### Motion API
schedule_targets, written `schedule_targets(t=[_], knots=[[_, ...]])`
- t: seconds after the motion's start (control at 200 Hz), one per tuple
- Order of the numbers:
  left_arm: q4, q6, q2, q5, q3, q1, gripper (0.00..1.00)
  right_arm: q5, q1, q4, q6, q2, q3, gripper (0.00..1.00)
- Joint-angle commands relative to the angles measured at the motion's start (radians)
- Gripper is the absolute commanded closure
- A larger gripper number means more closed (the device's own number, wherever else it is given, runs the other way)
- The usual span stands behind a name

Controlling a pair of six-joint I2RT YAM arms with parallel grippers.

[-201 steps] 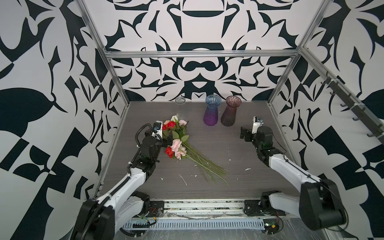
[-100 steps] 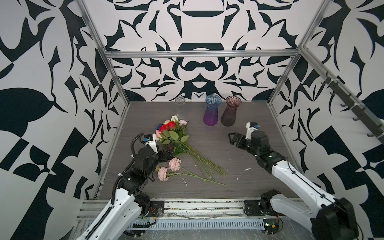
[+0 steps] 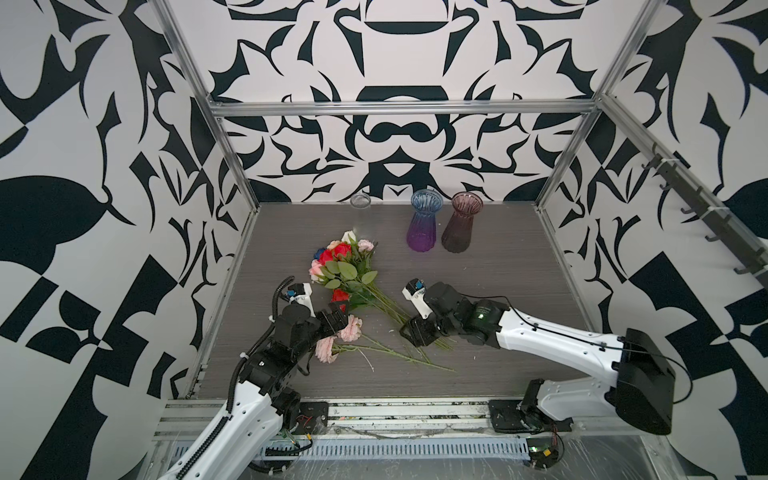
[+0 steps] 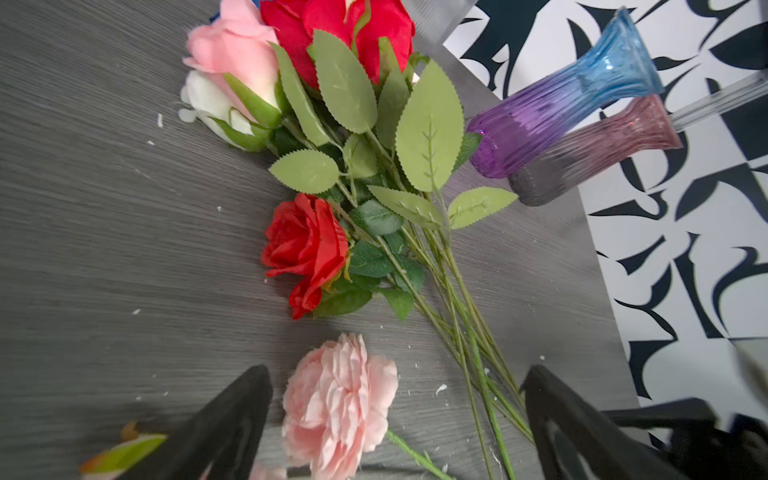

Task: Arrange the flowers into the vase

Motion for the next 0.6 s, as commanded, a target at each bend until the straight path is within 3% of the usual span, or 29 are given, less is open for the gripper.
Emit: schedule_targets(t=[0.0,0.11,0.215,0.38,0.59], knots=[[0.032,-0.01,-0.051,0.026,-0.019,0.002,0.01,-0.036,0.005,-0.051,-0.046,0.027,0.05,0.37],[0.027,-0.02,-0.094,0.018,-0.042,0.002,0.01,-0.01,0.004,-0.067,-0.034,0.082,0.111,0.38],[0.041,-0.027,-0.101,0.014,-0.056,0.003,0.01,0.025,-0.026,-0.097,-0.028,0.14,0.267,0.4],[0.067,-0.027,-0.064,0.03,-0.055,0.008,0.01,0.043,-0.15,-0.216,0.005,0.328,0.688,0.4],[0.062,-0.019,-0.091,0.033,-0.06,0.017,0.0,-0.138,-0.276,-0.364,0.044,0.765,1.339,0.42]])
